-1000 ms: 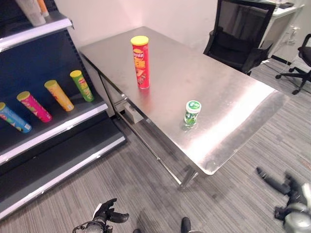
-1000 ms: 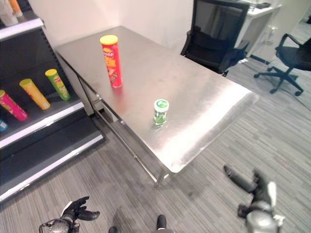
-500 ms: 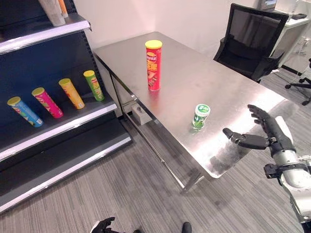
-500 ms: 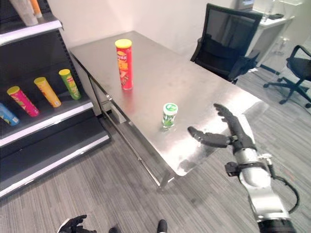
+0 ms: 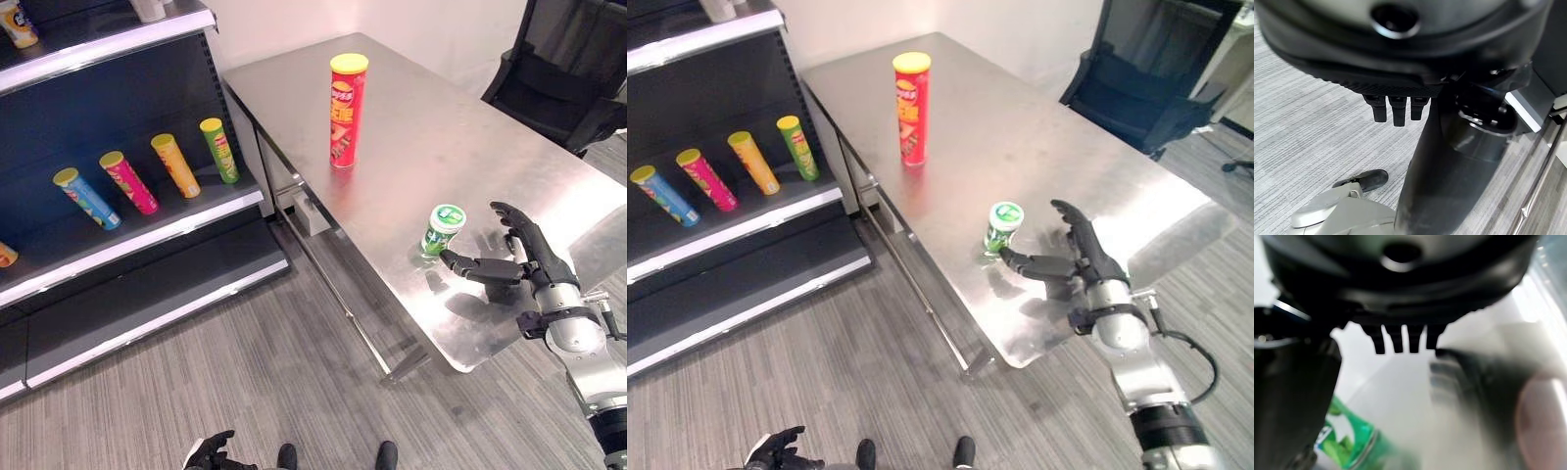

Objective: Put the goods on the table back onto the shelves and tidy them up.

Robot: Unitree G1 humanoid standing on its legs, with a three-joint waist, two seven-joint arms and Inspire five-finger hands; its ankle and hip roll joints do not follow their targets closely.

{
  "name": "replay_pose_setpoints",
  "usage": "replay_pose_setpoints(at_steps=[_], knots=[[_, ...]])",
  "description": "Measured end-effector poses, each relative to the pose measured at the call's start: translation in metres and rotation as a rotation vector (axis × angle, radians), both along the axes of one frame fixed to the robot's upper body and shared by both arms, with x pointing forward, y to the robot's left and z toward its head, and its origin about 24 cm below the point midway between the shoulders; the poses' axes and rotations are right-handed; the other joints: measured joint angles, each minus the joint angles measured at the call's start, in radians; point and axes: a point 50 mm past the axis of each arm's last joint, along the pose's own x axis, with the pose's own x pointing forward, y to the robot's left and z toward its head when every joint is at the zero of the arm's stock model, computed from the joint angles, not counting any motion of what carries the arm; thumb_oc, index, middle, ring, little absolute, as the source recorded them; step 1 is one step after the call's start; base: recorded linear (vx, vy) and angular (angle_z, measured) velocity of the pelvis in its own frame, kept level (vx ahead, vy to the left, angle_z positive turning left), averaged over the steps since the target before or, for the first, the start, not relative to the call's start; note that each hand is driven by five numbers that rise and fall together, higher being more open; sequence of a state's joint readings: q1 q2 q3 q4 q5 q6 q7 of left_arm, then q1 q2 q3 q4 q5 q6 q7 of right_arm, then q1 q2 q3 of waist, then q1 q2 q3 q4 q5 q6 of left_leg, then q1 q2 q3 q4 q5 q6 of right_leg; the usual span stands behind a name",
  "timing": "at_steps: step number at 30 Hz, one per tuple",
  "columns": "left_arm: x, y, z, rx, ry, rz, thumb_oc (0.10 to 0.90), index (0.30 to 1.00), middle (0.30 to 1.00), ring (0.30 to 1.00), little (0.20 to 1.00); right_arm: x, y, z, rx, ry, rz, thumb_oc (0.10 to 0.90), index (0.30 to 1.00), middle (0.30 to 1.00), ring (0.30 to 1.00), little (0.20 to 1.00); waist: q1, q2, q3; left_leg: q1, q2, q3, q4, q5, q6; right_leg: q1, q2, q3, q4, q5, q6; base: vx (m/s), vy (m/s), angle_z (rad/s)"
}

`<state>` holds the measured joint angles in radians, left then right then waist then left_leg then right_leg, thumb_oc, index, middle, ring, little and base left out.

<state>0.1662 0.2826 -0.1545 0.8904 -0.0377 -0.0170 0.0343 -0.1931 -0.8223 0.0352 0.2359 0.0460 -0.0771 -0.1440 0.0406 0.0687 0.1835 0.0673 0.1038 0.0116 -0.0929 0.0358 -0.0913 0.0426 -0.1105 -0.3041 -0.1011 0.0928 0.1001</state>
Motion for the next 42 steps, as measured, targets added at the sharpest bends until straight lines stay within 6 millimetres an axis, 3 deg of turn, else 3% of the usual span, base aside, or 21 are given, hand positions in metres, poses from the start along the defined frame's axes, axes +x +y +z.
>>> replay_pose_setpoints(at_steps=[6, 7, 8, 9, 19, 29, 32, 35, 36, 37, 42], knots=[[0.004, 0.0, 0.001, 0.001, -0.015, -0.003, 0.8, 0.9, 0.9, 0.9, 0.9, 0.009, 0.002, 0.009, -0.01, -0.03, -0.004, 0.8, 0.9, 0.9, 0.9, 0.9, 0.008, -0.003, 0.017, -0.012, -0.001, -0.023, 0.0, 0.004, -0.004, 0.006, -0.002, -0.03, 0.005, -0.005, -0.005, 0.01, -0.013, 0.16], [0.005, 0.0, 0.002, 0.002, -0.017, -0.003, 0.8, 0.9, 0.9, 0.9, 0.9, 0.01, 0.003, 0.009, -0.017, -0.029, -0.002, 0.689, 0.733, 0.733, 0.733, 0.733, 0.007, -0.005, 0.018, -0.011, -0.002, -0.023, 0.0, 0.005, -0.004, 0.008, -0.003, -0.034, 0.007, -0.005, -0.005, 0.01, -0.005, 0.07], [0.006, 0.0, 0.002, 0.003, -0.019, -0.003, 0.8, 0.9, 0.9, 0.9, 0.9, 0.011, 0.004, 0.008, -0.028, -0.026, 0.004, 0.488, 0.432, 0.432, 0.432, 0.432, 0.006, -0.006, 0.019, -0.011, -0.002, -0.026, 0.0, 0.005, -0.004, 0.009, -0.003, -0.039, 0.007, -0.005, -0.005, 0.02, -0.009, 0.08], [0.007, 0.0, 0.002, 0.004, -0.023, -0.004, 0.8, 0.9, 0.9, 0.9, 0.9, 0.012, 0.005, 0.008, -0.039, -0.025, 0.006, 0.4, 0.3, 0.3, 0.3, 0.3, 0.005, -0.007, 0.019, -0.011, -0.002, -0.028, 0.0, 0.005, -0.004, 0.01, -0.003, -0.045, 0.007, -0.005, -0.005, 0.01, -0.003, 0.08], [0.009, 0.003, 0.004, 0.024, -0.031, 0.002, 0.8, 0.9, 0.9, 0.9, 0.9, 0.013, 0.002, 0.019, -0.082, -0.054, -0.004, 0.4, 0.3, 0.3, 0.3, 0.3, 0.002, -0.029, 0.033, -0.011, -0.002, -0.037, 0.0, 0.007, -0.007, 0.016, -0.003, -0.049, 0.007, -0.008, -0.004, 0.01, 0.0, 0.02], [0.014, 0.002, 0.006, 0.021, -0.054, -0.004, 0.8, 0.9, 0.9, 0.9, 0.9, 0.005, -0.001, 0.022, -0.079, -0.062, 0.002, 0.4, 0.3, 0.3, 0.3, 0.3, -0.006, -0.03, 0.033, -0.009, -0.001, -0.034, 0.0, 0.007, -0.007, 0.016, -0.003, -0.046, 0.007, -0.008, -0.004, 0.0, -0.003, 0.0], [0.016, 0.002, 0.007, 0.02, -0.064, -0.005, 0.8, 0.9, 0.9, 0.9, 0.9, 0.002, -0.002, 0.033, -0.111, -0.084, 0.014, 0.4, 0.3, 0.3, 0.3, 0.3, -0.008, -0.03, 0.033, -0.007, 0.001, -0.033, 0.0, 0.007, -0.007, 0.017, -0.001, -0.045, 0.007, -0.008, -0.004, 0.01, -0.04, -0.02], [0.017, 0.002, 0.008, 0.02, -0.066, -0.004, 0.8, 0.9, 0.9, 0.9, 0.9, -0.002, -0.006, 0.058, -0.129, -0.16, 0.018, 0.4, 0.3, 0.3, 0.3, 0.3, -0.014, -0.03, 0.033, -0.003, 0.003, -0.031, 0.0, 0.007, -0.007, 0.02, 0.002, -0.043, 0.007, -0.008, -0.004, 0.01, -0.072, -0.01], [0.017, 0.002, 0.008, 0.019, -0.066, -0.003, 0.8, 0.9, 0.9, 0.9, 0.9, -0.005, -0.007, 0.075, -0.162, -0.195, 0.03, 0.4, 0.3, 0.3, 0.3, 0.3, -0.016, -0.03, 0.033, -0.001, 0.003, -0.032, 0.0, 0.008, -0.007, 0.022, 0.002, -0.043, 0.007, -0.008, -0.004, 0.02, -0.096, 0.01], [0.016, 0.003, 0.008, 0.02, -0.065, 0.001, 0.8, 0.9, 0.9, 0.9, 0.9, -0.008, -0.005, 0.096, -0.191, -0.251, 0.056, 0.4, 0.3, 0.3, 0.3, 0.3, -0.021, -0.032, 0.033, 0.006, 0.004, -0.032, 0.0, 0.007, -0.007, 0.03, 0.003, -0.043, 0.007, -0.008, -0.004, 0.03, -0.121, 0.01], [0.017, 0.003, 0.009, 0.017, -0.073, -0.003, 0.8, 0.9, 0.9, 0.9, 0.9, -0.012, 0.016, 0.139, -0.206, -0.401, 0.185, 0.4, 0.3, 0.3, 0.3, 0.3, -0.025, -0.042, 0.031, 0.005, 0.012, -0.033, 0.001, 0.009, -0.01, 0.038, 0.017, -0.038, 0.007, -0.012, -0.006, -0.03, -0.091, 0.0]])
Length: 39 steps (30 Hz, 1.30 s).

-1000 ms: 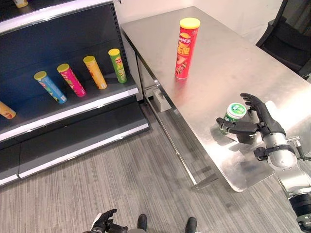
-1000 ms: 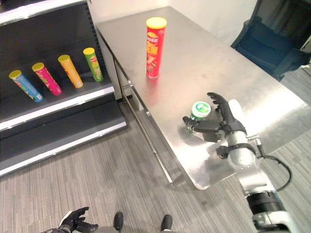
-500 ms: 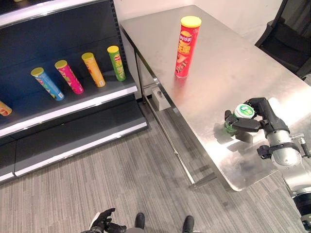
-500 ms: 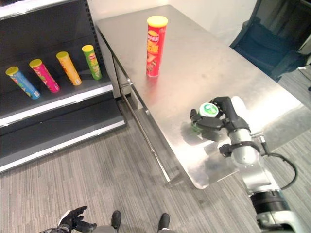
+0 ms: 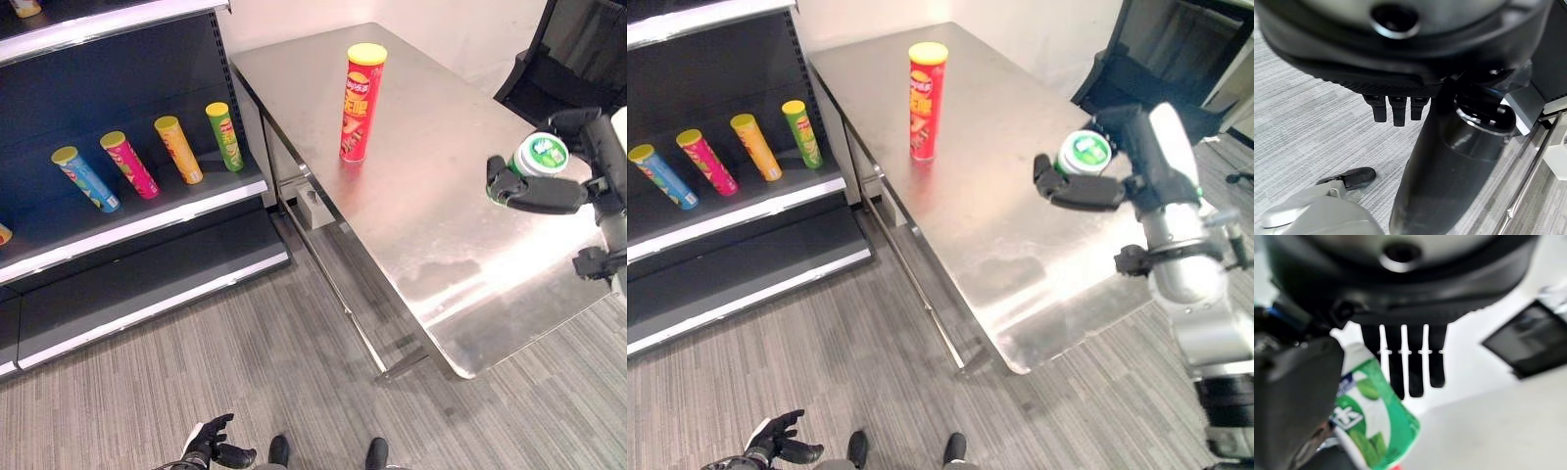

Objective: Put the goods on the table back onto the shelves and tidy them up.

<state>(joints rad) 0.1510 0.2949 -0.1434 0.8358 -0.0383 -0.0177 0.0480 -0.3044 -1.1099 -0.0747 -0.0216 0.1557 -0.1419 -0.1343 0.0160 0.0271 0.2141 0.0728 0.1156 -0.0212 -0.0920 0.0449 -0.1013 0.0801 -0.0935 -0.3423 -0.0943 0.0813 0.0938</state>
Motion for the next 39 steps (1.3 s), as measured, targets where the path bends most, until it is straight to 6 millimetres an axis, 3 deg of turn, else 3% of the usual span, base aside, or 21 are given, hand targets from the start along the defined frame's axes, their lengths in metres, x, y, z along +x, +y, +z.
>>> replay_pose_setpoints(at_steps=[2, 3, 4, 6, 10, 12, 13, 14, 16, 18, 20, 21, 23, 24, 25, 26, 27, 29, 30, 37, 39], knots=[[0.002, 0.001, 0.002, -0.009, -0.011, -0.009, 0.8, 0.9, 0.9, 0.9, 0.9, -0.001, 0.007, 0.012, 0.011, -0.053, 0.052, 0.4, 0.3, 0.3, 0.3, 0.3, 0.008, -0.011, 0.002, -0.007, 0.006, -0.004, 0.005, 0.007, -0.009, -0.003, 0.01, -0.004, 0.001, -0.002, -0.003, -0.18, -0.06, 0.18], [0.017, 0.007, 0.01, 0.008, -0.063, -0.028, 0.8, 0.9, 0.9, 0.9, 0.9, -0.002, 0.01, 0.027, 0.029, -0.102, 0.083, 0.4, 0.3, 0.3, 0.3, 0.3, 0.01, -0.053, 0.01, -0.132, -0.016, -0.031, 0.149, 0.009, -0.015, -0.042, 0.003, -0.011, 0.0, -0.013, -0.012, -0.07, 0.106, 0.73], [0.03, 0.006, 0.014, -0.002, -0.1, -0.026, 0.8, 0.9, 0.9, 0.9, 0.9, -0.005, 0.011, 0.048, 0.015, -0.155, 0.09, 0.4, 0.3, 0.3, 0.3, 0.3, 0.03, -0.06, 0.022, -0.198, 0.002, -0.054, 0.191, 0.016, -0.032, -0.053, 0.0, -0.045, 0.001, 0.004, -0.045, -0.01, 0.221, 0.91], [0.028, 0.007, 0.013, -0.017, -0.095, -0.02, 0.8, 0.9, 0.9, 0.9, 0.9, -0.006, 0.012, 0.055, 0.034, -0.181, 0.107, 0.4, 0.3, 0.3, 0.3, 0.3, 0.041, -0.072, 0.029, -0.188, 0.051, -0.012, 0.173, 0.005, -0.032, -0.033, -0.001, -0.078, 0.0, -0.008, -0.071, 0.03, 0.26, 0.58], [0.028, 0.011, 0.014, -0.008, -0.085, -0.024, 0.8, 0.9, 0.9, 0.9, 0.9, -0.013, 0.01, 0.069, 0.038, -0.239, 0.12, 0.4, 0.3, 0.3, 0.3, 0.3, 0.03, -0.052, 0.031, -0.181, 0.236, 0.119, 0.042, 0.05, -0.103, -0.023, -0.008, -0.117, -0.001, -0.015, -0.043, 0.08, 0.311, 0.36], [0.027, 0.008, 0.013, -0.014, -0.08, -0.035, 0.8, 0.9, 0.9, 0.9, 0.9, -0.016, 0.008, 0.073, 0.043, -0.258, 0.114, 0.4, 0.3, 0.3, 0.3, 0.3, 0.026, -0.035, 0.028, -0.165, 0.249, 0.138, 0.004, 0.055, -0.111, -0.021, -0.027, -0.12, 0.0, -0.005, -0.014, 0.11, 0.395, 0.08], [0.027, 0.004, 0.011, -0.024, -0.077, -0.045, 0.8, 0.9, 0.9, 0.9, 0.9, -0.019, 0.005, 0.076, 0.048, -0.277, 0.105, 0.4, 0.3, 0.3, 0.3, 0.3, 0.024, -0.019, 0.025, -0.16, 0.228, 0.138, -0.001, 0.058, -0.11, -0.018, -0.05, -0.124, 0.0, 0.009, 0.009, 0.12, 0.404, 0.05], [0.027, 0.0, 0.01, -0.032, -0.063, -0.082, 0.8, 0.9, 0.9, 0.9, 0.9, -0.025, -0.001, 0.079, 0.08, -0.321, 0.083, 0.4, 0.3, 0.3, 0.3, 0.3, 0.017, -0.012, 0.013, -0.152, 0.155, 0.122, 0.0, 0.119, -0.108, -0.008, -0.117, -0.12, 0.001, 0.031, 0.06, 0.14, 0.402, 0.23], [0.034, 0.011, 0.017, 0.011, -0.082, -0.105, 0.8, 0.9, 0.9, 0.9, 0.9, -0.024, -0.002, 0.074, 0.085, -0.304, 0.074, 0.4, 0.3, 0.3, 0.3, 0.3, -0.003, -0.069, -0.005, -0.151, 0.03, 0.122, 0.003, 0.1, -0.042, 0.0, -0.214, -0.119, 0.002, 0.066, 0.044, 0.09, 0.388, 0.44], [0.05, 0.025, 0.028, 0.071, -0.118, -0.137, 0.8, 0.9, 0.9, 0.9, 0.9, -0.024, 0.01, 0.077, 0.067, -0.317, 0.119, 0.4, 0.3, 0.3, 0.3, 0.3, 0.025, -0.083, -0.013, -0.145, -0.05, 0.136, 0.026, 0.076, 0.013, -0.006, -0.302, -0.115, 0.025, 0.164, 0.02, 0.07, 0.538, 0.18], [0.051, 0.039, 0.034, 0.112, -0.119, -0.138, 0.8, 0.9, 0.9, 0.9, 0.9, -0.012, 0.025, 0.077, 0.048, -0.291, 0.166, 0.4, 0.3, 0.3, 0.3, 0.3, 0.047, -0.086, -0.012, -0.128, -0.075, 0.162, 0.052, 0.05, 0.051, -0.025, -0.35, -0.122, 0.098, 0.205, 0.016, 0.1, 0.317, -0.05], [0.052, 0.046, 0.037, 0.144, -0.132, -0.118, 0.8, 0.9, 0.9, 0.9, 0.9, -0.004, 0.031, 0.067, 0.026, -0.24, 0.177, 0.4, 0.3, 0.3, 0.3, 0.3, 0.056, -0.083, -0.013, -0.09, -0.082, 0.167, 0.049, 0.039, 0.067, -0.036, -0.377, -0.105, 0.162, 0.149, 0.075, 0.19, 0.328, 0.17], [0.057, 0.056, 0.045, 0.173, -0.155, -0.12, 0.8, 0.9, 0.9, 0.9, 0.9, -0.007, 0.032, 0.074, -0.012, -0.248, 0.175, 0.4, 0.3, 0.3, 0.3, 0.3, 0.05, -0.09, -0.009, -0.099, -0.105, 0.13, 0.059, 0.005, 0.113, -0.065, -0.331, -0.023, 0.232, 0.156, 0.072, 0.13, 0.201, 0.43], [0.056, 0.054, 0.044, 0.167, -0.151, -0.111, 0.8, 0.9, 0.9, 0.9, 0.9, -0.006, 0.035, 0.081, -0.049, -0.248, 0.17, 0.4, 0.3, 0.3, 0.3, 0.3, 0.046, -0.08, 0.001, -0.084, -0.089, 0.128, 0.046, 0.017, 0.108, -0.116, -0.351, 0.018, 0.328, 0.095, 0.082, 0.09, 0.051, 0.33], [0.052, 0.055, 0.042, 0.164, -0.137, -0.107, 0.8, 0.9, 0.9, 0.9, 0.9, -0.004, 0.038, 0.083, -0.057, -0.251, 0.181, 0.4, 0.3, 0.3, 0.3, 0.3, 0.046, -0.058, 0.0, -0.07, -0.06, 0.124, 0.027, 0.017, 0.107, -0.151, -0.285, 0.098, 0.338, -0.015, 0.136, 0.15, 0.071, 0.09], [0.048, 0.056, 0.041, 0.164, -0.129, -0.102, 0.8, 0.9, 0.9, 0.9, 0.9, -0.003, 0.04, 0.086, -0.06, -0.257, 0.188, 0.4, 0.3, 0.3, 0.3, 0.3, 0.049, -0.055, 0.002, -0.06, -0.045, 0.124, 0.017, 0.017, 0.108, -0.166, -0.246, 0.103, 0.318, -0.05, 0.137, 0.17, 0.05, -0.08], [0.038, 0.059, 0.035, 0.164, -0.087, -0.08, 0.8, 0.9, 0.9, 0.9, 0.9, -0.001, 0.049, 0.097, -0.074, -0.286, 0.219, 0.4, 0.3, 0.3, 0.3, 0.3, 0.046, -0.064, 0.004, -0.051, -0.03, 0.123, 0.011, 0.014, 0.111, -0.21, -0.139, 0.104, 0.253, -0.061, 0.132, 0.26, 0.052, 0.11], [0.032, 0.057, 0.031, 0.151, -0.067, -0.077, 0.8, 0.9, 0.9, 0.9, 0.9, 0.0, 0.05, 0.107, -0.077, -0.313, 0.22, 0.4, 0.3, 0.3, 0.3, 0.3, 0.033, -0.086, 0.002, -0.044, -0.041, 0.083, 0.004, -0.005, 0.113, -0.213, -0.037, 0.105, 0.102, -0.019, 0.082, 0.25, 0.017, 0.58], [0.032, 0.05, 0.026, 0.132, -0.057, -0.068, 0.8, 0.9, 0.9, 0.9, 0.9, 0.001, 0.056, 0.116, -0.091, -0.334, 0.235, 0.4, 0.3, 0.3, 0.3, 0.3, -0.006, -0.088, 0.001, -0.049, -0.042, 0.039, 0.002, -0.003, 0.091, -0.183, 0.013, 0.161, 0.031, 0.051, 0.031, 0.22, -0.036, 0.91], [0.03, 0.012, 0.015, 0.038, -0.061, -0.14, 0.8, 0.9, 0.9, 0.9, 0.9, 0.006, 0.06, 0.134, -0.112, -0.339, 0.221, 0.4, 0.3, 0.3, 0.3, 0.3, 0.007, -0.081, 0.001, -0.049, -0.015, 0.01, 0.011, 0.017, 0.018, -0.116, 0.056, 0.07, -0.001, 0.042, -0.039, 0.2, -0.104, 0.41], [0.034, 0.013, 0.017, 0.038, -0.071, -0.129, 0.8, 0.9, 0.9, 0.9, 0.9, 0.012, 0.064, 0.135, -0.126, -0.309, 0.228, 0.4, 0.3, 0.3, 0.3, 0.3, 0.022, -0.104, 0.011, -0.074, -0.03, 0.013, 0.122, -0.006, -0.014, -0.074, 0.041, 0.057, -0.001, 0.023, -0.037, 0.08, -0.069, 0.44]])
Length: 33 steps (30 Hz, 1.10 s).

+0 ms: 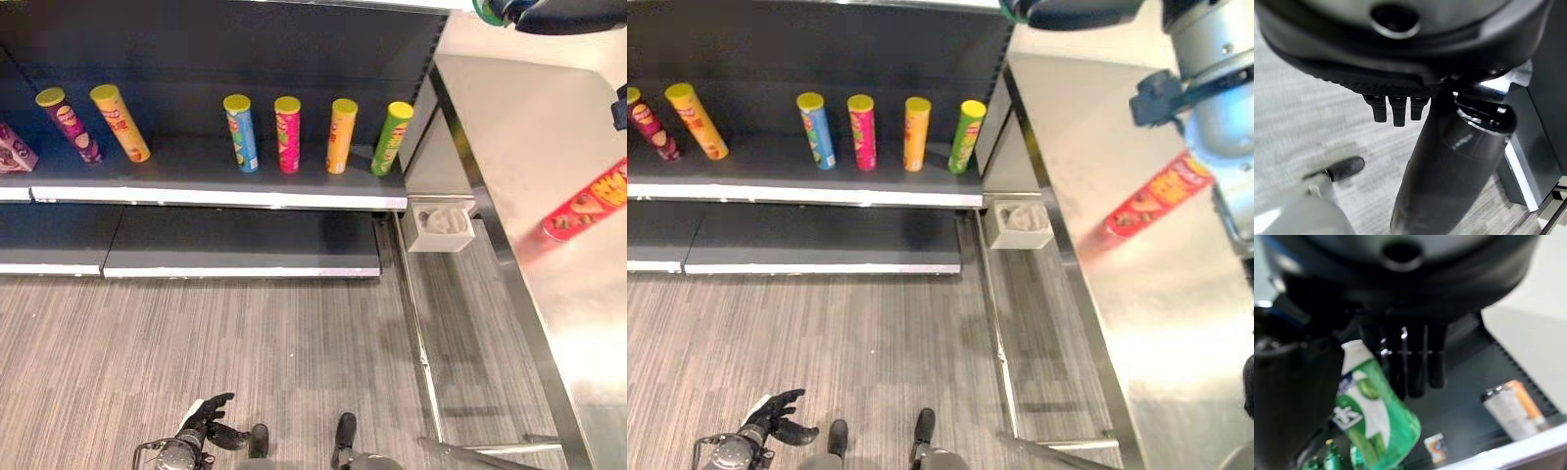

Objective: Put the goods on the table back onto the shelves and tidy them up.

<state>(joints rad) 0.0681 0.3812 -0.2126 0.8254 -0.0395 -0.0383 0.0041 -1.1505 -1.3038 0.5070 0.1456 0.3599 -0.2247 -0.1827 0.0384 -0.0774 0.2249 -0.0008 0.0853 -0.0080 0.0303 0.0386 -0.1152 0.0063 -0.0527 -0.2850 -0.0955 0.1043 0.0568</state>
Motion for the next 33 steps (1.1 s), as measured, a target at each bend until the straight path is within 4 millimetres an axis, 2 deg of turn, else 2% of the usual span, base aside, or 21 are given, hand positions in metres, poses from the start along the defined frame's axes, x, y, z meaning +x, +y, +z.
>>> replay_pose_setpoints(at_steps=[2, 3, 4, 6, 7, 10, 11, 12, 13, 14, 17, 18, 19, 20, 21, 22, 23, 24, 25, 27, 33], knots=[[0.006, 0.011, 0.006, 0.007, -0.036, 0.058, 0.8, 0.9, 0.9, 0.9, 0.9, -0.005, 0.008, 0.015, -0.003, -0.044, 0.035, 0.4, 0.3, 0.3, 0.3, 0.3, 0.051, -0.019, 0.016, -0.089, -0.003, 0.002, 0.21, -0.029, -0.047, 0.025, -0.001, -0.022, 0.006, -0.05, -0.043, 0.13, -0.043, 0.38], [0.012, 0.018, 0.009, 0.005, -0.054, 0.098, 0.8, 0.9, 0.9, 0.9, 0.9, -0.004, 0.012, 0.023, -0.02, -0.056, 0.029, 0.4, 0.3, 0.3, 0.3, 0.3, 0.075, -0.037, 0.042, -0.243, 0.014, 0.014, 0.5, -0.008, -0.077, 0.052, -0.017, -0.018, 0.003, -0.068, -0.08, 0.3, 0.089, 0.03], [0.013, 0.02, 0.01, 0.006, -0.056, 0.108, 0.8, 0.9, 0.9, 0.9, 0.9, -0.004, 0.014, 0.027, -0.026, -0.062, 0.029, 0.4, 0.3, 0.3, 0.3, 0.3, 0.09, -0.039, 0.052, -0.311, 0.034, 0.041, 0.628, 0.018, -0.08, 0.072, -0.012, -0.02, 0.001, -0.075, -0.088, 0.23, 0.083, 0.1], [-0.005, 0.032, 0.008, 0.028, -0.011, 0.123, 0.8, 0.9, 0.9, 0.9, 0.9, -0.007, 0.021, 0.031, -0.01, -0.092, 0.071, 0.4, 0.3, 0.3, 0.3, 0.3, 0.093, -0.046, 0.045, -0.289, 0.081, 0.065, 0.325, -0.006, -0.034, 0.09, 0.012, -0.022, -0.005, -0.106, -0.082, 0.3, 0.169, -0.03], [-0.012, 0.034, 0.004, 0.036, 0.02, 0.13, 0.8, 0.9, 0.9, 0.9, 0.9, -0.01, 0.022, 0.035, -0.014, -0.115, 0.084, 0.4, 0.3, 0.3, 0.3, 0.3, 0.092, -0.037, 0.045, -0.279, 0.117, 0.035, 0.101, 0.017, -0.058, 0.099, 0.027, -0.009, -0.005, -0.117, -0.072, 0.4, 0.247, -0.15], [-0.017, 0.03, -0.001, 0.039, 0.067, 0.111, 0.8, 0.9, 0.9, 0.9, 0.9, 0.003, 0.01, 0.029, 0.01, -0.068, 0.014, 0.4, 0.3, 0.3, 0.3, 0.3, 0.087, -0.015, 0.041, -0.29, 0.14, -0.025, -0.128, 0.05, -0.076, 0.138, 0.045, -0.004, 0.001, -0.145, -0.041, 0.28, 0.198, -0.14], [-0.022, 0.024, -0.003, 0.023, 0.072, 0.096, 0.8, 0.9, 0.9, 0.9, 0.9, 0.011, 0.001, 0.023, 0.026, -0.023, -0.04, 0.4, 0.3, 0.3, 0.3, 0.3, 0.107, 0.017, 0.027, -0.278, 0.12, -0.031, -0.121, 0.045, -0.064, 0.172, 0.043, 0.008, 0.002, -0.148, -0.034, 0.25, 0.238, -0.63], [-0.035, 0.018, -0.008, 0.002, 0.089, 0.096, 0.8, 0.9, 0.9, 0.9, 0.9, 0.014, -0.004, 0.015, 0.036, 0.003, -0.055, 0.4, 0.3, 0.3, 0.3, 0.3, 0.104, 0.055, -0.004, -0.247, 0.097, -0.035, -0.094, 0.146, 0.007, 0.218, 0.027, 0.03, 0.002, -0.178, 0.013, 0.45, 0.5, -0.68], [-0.04, 0.019, -0.01, 0.008, 0.11, 0.107, 0.8, 0.9, 0.9, 0.9, 0.9, 0.017, -0.001, 0.007, 0.023, 0.038, -0.05, 0.4, 0.3, 0.3, 0.3, 0.3, 0.084, 0.03, -0.02, -0.216, 0.025, -0.008, -0.085, 0.224, 0.039, 0.248, -0.04, 0.025, 0.007, -0.177, 0.026, 0.35, 0.458, -0.31], [-0.036, 0.02, -0.01, 0.011, 0.104, 0.106, 0.8, 0.9, 0.9, 0.9, 0.9, 0.015, 0.002, 0.007, 0.024, 0.03, -0.032, 0.4, 0.3, 0.3, 0.3, 0.3, 0.06, 0.015, -0.031, -0.189, -0.035, 0.018, -0.096, 0.198, 0.081, 0.251, -0.105, 0.002, 0.036, -0.152, 0.049, 0.35, 0.556, -0.05], [-0.028, 0.028, -0.005, 0.039, 0.08, 0.112, 0.8, 0.9, 0.9, 0.9, 0.9, 0.02, 0.013, -0.003, 0.048, 0.047, 0.027, 0.4, 0.3, 0.3, 0.3, 0.3, 0.068, 0.011, -0.042, -0.108, -0.093, 0.071, -0.112, 0.161, 0.136, 0.236, -0.204, 0.001, 0.141, -0.109, 0.092, 0.1, 0.259, -0.38], [-0.008, 0.037, 0.006, 0.075, 0.015, 0.115, 0.8, 0.9, 0.9, 0.9, 0.9, 0.023, 0.014, -0.009, 0.056, 0.063, 0.029, 0.4, 0.3, 0.3, 0.3, 0.3, 0.083, 0.014, -0.042, -0.075, -0.107, 0.074, -0.118, 0.124, 0.186, 0.17, -0.202, 0.026, 0.156, -0.164, 0.159, 0.06, 0.372, -0.53], [0.006, 0.037, 0.011, 0.079, -0.018, 0.107, 0.8, 0.9, 0.9, 0.9, 0.9, 0.023, 0.011, -0.007, 0.064, 0.062, 0.019, 0.4, 0.3, 0.3, 0.3, 0.3, 0.084, 0.014, -0.042, -0.068, -0.124, 0.077, -0.119, 0.11, 0.2, 0.138, -0.185, 0.03, 0.122, -0.142, 0.161, 0.04, 0.316, -0.66], [0.011, 0.037, 0.013, 0.077, -0.031, 0.103, 0.8, 0.9, 0.9, 0.9, 0.9, 0.029, 0.023, -0.013, 0.084, 0.077, 0.063, 0.4, 0.3, 0.3, 0.3, 0.3, 0.086, 0.026, -0.039, -0.038, -0.141, 0.113, -0.112, 0.085, 0.213, 0.037, -0.206, -0.008, 0.304, -0.089, 0.168, 0.04, 0.223, -0.55], [0.002, 0.042, 0.011, 0.093, -0.007, 0.11, 0.8, 0.9, 0.9, 0.9, 0.9, 0.035, 0.03, -0.024, 0.061, 0.121, 0.075, 0.4, 0.3, 0.3, 0.3, 0.3, 0.082, 0.029, -0.036, -0.004, -0.124, 0.107, -0.108, 0.072, 0.208, -0.049, -0.25, -0.013, 0.51, -0.097, 0.17, 0.04, 0.016, -0.67], [0.002, 0.042, 0.011, 0.096, -0.011, 0.113, 0.8, 0.9, 0.9, 0.9, 0.9, 0.037, 0.032, -0.028, 0.046, 0.142, 0.071, 0.4, 0.3, 0.3, 0.3, 0.3, 0.072, 0.02, -0.037, 0.022, -0.13, 0.1, -0.109, 0.037, 0.206, -0.087, -0.245, -0.006, 0.531, -0.159, 0.17, 0.07, -0.045, -0.35], [0.006, 0.041, 0.013, 0.094, -0.018, 0.107, 0.8, 0.9, 0.9, 0.9, 0.9, 0.033, 0.036, -0.017, 0.04, 0.107, 0.088, 0.4, 0.3, 0.3, 0.3, 0.3, 0.066, 0.011, -0.023, 0.021, -0.135, 0.099, -0.117, 0.037, 0.205, -0.106, -0.21, -0.01, 0.36, -0.167, 0.164, 0.12, -0.084, 0.33], [0.007, 0.039, 0.013, 0.086, -0.02, 0.096, 0.8, 0.9, 0.9, 0.9, 0.9, 0.029, 0.035, -0.01, 0.046, 0.078, 0.095, 0.4, 0.3, 0.3, 0.3, 0.3, 0.047, -0.016, -0.018, 0.02, -0.158, 0.068, -0.119, 0.031, 0.194, -0.09, -0.14, 0.066, 0.034, -0.077, 0.154, 0.21, -0.111, 0.61], [0.005, 0.039, 0.013, 0.086, -0.021, 0.095, 0.8, 0.9, 0.9, 0.9, 0.9, 0.03, 0.034, -0.011, 0.06, 0.083, 0.097, 0.4, 0.3, 0.3, 0.3, 0.3, 0.048, -0.029, -0.017, 0.037, -0.167, 0.055, -0.119, 0.011, 0.178, -0.083, -0.117, 0.13, -0.005, -0.012, 0.132, 0.24, -0.126, 0.72], [-0.012, 0.033, 0.004, 0.068, 0.022, 0.109, 0.8, 0.9, 0.9, 0.9, 0.9, 0.031, 0.04, -0.015, 0.052, 0.117, 0.132, 0.4, 0.3, 0.3, 0.3, 0.3, 0.069, -0.041, -0.023, 0.089, -0.168, 0.049, -0.119, -0.014, 0.159, 0.01, -0.108, 0.126, -0.006, 0.037, 0.086, 0.15, -0.091, 0.18], [-0.032, 0.012, -0.01, 0.005, 0.071, 0.116, 0.8, 0.9, 0.9, 0.9, 0.9, 0.024, 0.052, -0.016, -0.006, 0.147, 0.211, 0.4, 0.3, 0.3, 0.3, 0.3, 0.084, -0.048, -0.036, 0.098, -0.111, 0.049, -0.119, -0.013, 0.147, 0.04, -0.049, 0.098, 0.0, 0.004, 0.046, 0.06, -0.043, 0.06]])
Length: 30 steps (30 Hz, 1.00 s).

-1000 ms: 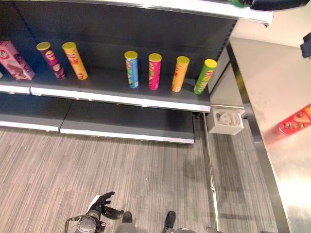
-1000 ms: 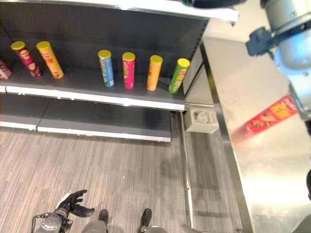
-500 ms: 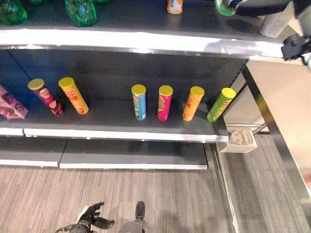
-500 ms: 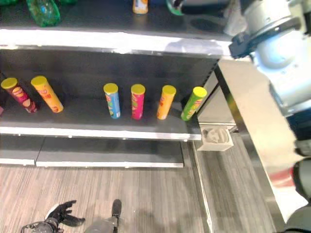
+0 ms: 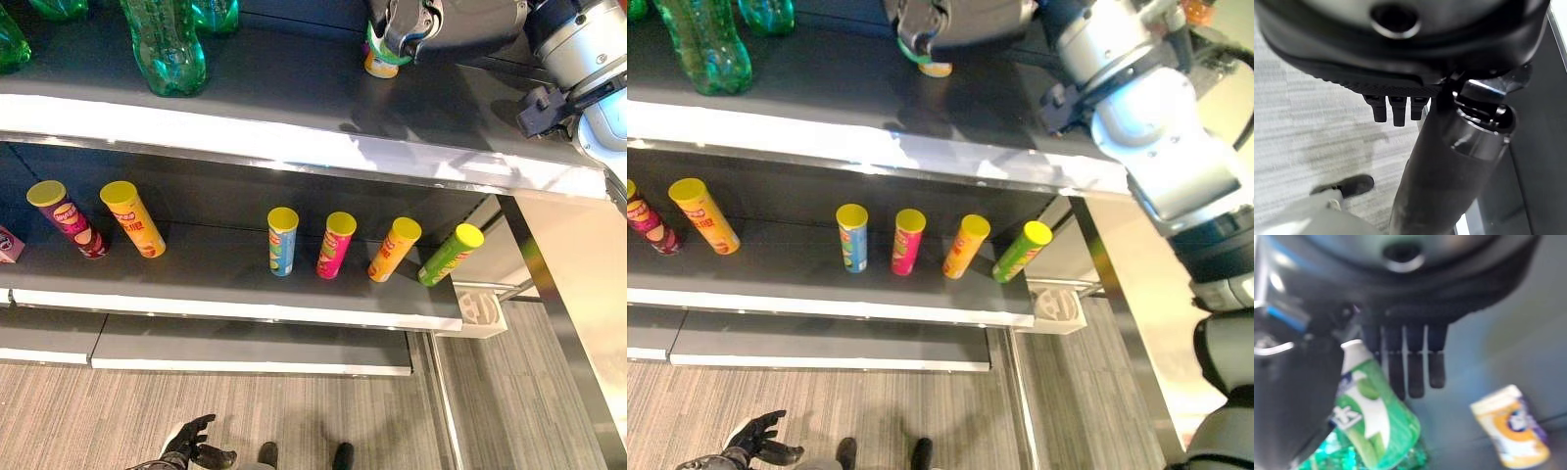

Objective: Put the goods on the table back onto the shelves and tidy them up.

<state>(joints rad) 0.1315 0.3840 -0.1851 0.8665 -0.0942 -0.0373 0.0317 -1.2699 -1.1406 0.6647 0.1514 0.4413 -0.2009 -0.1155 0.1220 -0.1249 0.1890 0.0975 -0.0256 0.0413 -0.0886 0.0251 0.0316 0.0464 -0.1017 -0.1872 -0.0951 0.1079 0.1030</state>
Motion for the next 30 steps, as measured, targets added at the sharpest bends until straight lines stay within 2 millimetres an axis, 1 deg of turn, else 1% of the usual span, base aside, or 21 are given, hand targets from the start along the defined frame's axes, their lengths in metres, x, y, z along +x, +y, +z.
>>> replay_pose_setpoints(at_steps=[5, 6, 8, 10, 11, 13, 14, 16, 19, 23, 27, 30], knots=[[0.002, 0.0, 0.0, 0.002, -0.001, 0.002, 0.8, 0.9, 0.9, 0.9, 0.9, -0.001, 0.0, 0.0, 0.004, 0.014, 0.014, 0.4, 0.3, 0.3, 0.3, 0.3, -0.013, 0.01, -0.002, -0.001, 0.001, -0.004, 0.0, -0.002, -0.003, 0.001, 0.0, -0.001, 0.0, -0.002, -0.001, 0.02, -0.01, 0.01], [0.003, 0.0, 0.0, 0.011, -0.001, -0.011, 0.8, 0.9, 0.9, 0.9, 0.9, -0.002, -0.003, 0.0, -0.013, 0.02, 0.008, 0.4, 0.3, 0.3, 0.3, 0.3, -0.013, 0.012, -0.003, -0.004, 0.001, -0.01, 0.0, -0.004, -0.006, 0.0, -0.001, -0.002, -0.001, -0.002, -0.001, 0.02, -0.004, 0.08], [0.002, 0.0, 0.0, 0.013, 0.005, -0.01, 0.8, 0.9, 0.9, 0.9, 0.9, -0.001, -0.005, -0.004, -0.011, 0.038, 0.006, 0.4, 0.3, 0.3, 0.3, 0.3, -0.012, 0.013, -0.003, -0.005, 0.0, -0.01, 0.0, -0.003, -0.008, 0.0, -0.003, -0.001, -0.005, -0.003, -0.001, 0.01, -0.001, 0.04], [-0.001, 0.001, -0.001, 0.013, 0.013, -0.008, 0.8, 0.9, 0.9, 0.9, 0.9, 0.002, -0.006, -0.011, -0.024, 0.067, 0.009, 0.4, 0.3, 0.3, 0.3, 0.3, -0.012, 0.014, -0.004, -0.011, -0.003, -0.007, -0.001, 0.001, -0.015, -0.005, -0.006, 0.0, -0.007, -0.01, -0.004, 0.0, 0.0, 0.0], [-0.006, 0.001, -0.003, 0.012, 0.026, -0.006, 0.8, 0.9, 0.9, 0.9, 0.9, 0.005, -0.009, -0.02, -0.023, 0.1, 0.0, 0.4, 0.3, 0.3, 0.3, 0.3, -0.013, 0.015, -0.01, -0.015, -0.002, -0.008, -0.001, 0.001, -0.023, -0.008, -0.005, 0.0, -0.006, -0.01, -0.005, 0.0, 0.0, 0.0], [-0.013, 0.001, -0.004, 0.011, 0.041, -0.002, 0.8, 0.9, 0.9, 0.9, 0.9, 0.011, -0.014, -0.036, -0.032, 0.167, -0.019, 0.4, 0.3, 0.3, 0.3, 0.3, -0.015, 0.017, -0.011, -0.017, -0.001, -0.008, -0.001, 0.006, -0.021, -0.011, -0.004, -0.001, -0.006, -0.009, -0.007, 0.0, 0.0, 0.0], [-0.015, 0.001, -0.005, 0.011, 0.047, -0.001, 0.8, 0.9, 0.9, 0.9, 0.9, 0.014, -0.016, -0.041, -0.034, 0.19, -0.035, 0.4, 0.3, 0.3, 0.3, 0.3, -0.016, 0.017, -0.011, -0.02, -0.001, -0.008, 0.0, 0.006, -0.021, -0.014, -0.004, -0.001, -0.006, -0.009, -0.008, 0.0, 0.0, 0.0], [-0.015, 0.001, -0.005, 0.012, 0.046, 0.0, 0.8, 0.9, 0.9, 0.9, 0.9, 0.017, -0.021, -0.043, -0.03, 0.203, -0.055, 0.4, 0.3, 0.3, 0.3, 0.3, -0.012, 0.016, -0.012, -0.025, 0.0, -0.009, 0.0, 0.006, -0.021, -0.019, -0.004, -0.001, -0.006, -0.009, -0.008, 0.0, 0.0, 0.0], [-0.015, 0.002, -0.006, 0.016, 0.054, 0.004, 0.8, 0.9, 0.9, 0.9, 0.9, 0.024, -0.032, -0.047, -0.013, 0.236, -0.117, 0.4, 0.3, 0.3, 0.3, 0.3, 0.001, 0.014, -0.013, -0.033, 0.0, -0.013, 0.0, 0.006, -0.021, -0.025, -0.004, -0.005, -0.005, -0.009, -0.008, 0.01, -0.006, 0.04], [-0.019, 0.005, -0.008, 0.023, 0.078, 0.015, 0.8, 0.9, 0.9, 0.9, 0.9, 0.027, -0.038, -0.048, 0.01, 0.25, -0.14, 0.4, 0.3, 0.3, 0.3, 0.3, 0.006, 0.011, -0.015, -0.041, 0.0, -0.029, 0.0, 0.007, -0.021, -0.024, -0.004, -0.028, -0.003, -0.01, -0.009, 0.02, -0.014, 0.11], [-0.022, 0.005, -0.009, 0.024, 0.089, 0.019, 0.8, 0.9, 0.9, 0.9, 0.9, 0.027, -0.038, -0.048, 0.011, 0.248, -0.139, 0.4, 0.3, 0.3, 0.3, 0.3, 0.012, 0.009, -0.017, -0.048, 0.0, -0.042, 0.0, 0.008, -0.023, -0.025, -0.004, -0.041, 0.0, -0.01, -0.009, 0.01, -0.006, 0.11], [-0.022, 0.005, -0.009, 0.025, 0.088, 0.017, 0.8, 0.9, 0.9, 0.9, 0.9, 0.027, -0.036, -0.048, 0.005, 0.249, -0.13, 0.4, 0.3, 0.3, 0.3, 0.3, 0.012, 0.001, -0.021, -0.054, 0.0, -0.055, -0.001, 0.009, -0.025, -0.025, -0.005, -0.054, 0.0, -0.013, -0.013, 0.02, -0.002, 0.12]])
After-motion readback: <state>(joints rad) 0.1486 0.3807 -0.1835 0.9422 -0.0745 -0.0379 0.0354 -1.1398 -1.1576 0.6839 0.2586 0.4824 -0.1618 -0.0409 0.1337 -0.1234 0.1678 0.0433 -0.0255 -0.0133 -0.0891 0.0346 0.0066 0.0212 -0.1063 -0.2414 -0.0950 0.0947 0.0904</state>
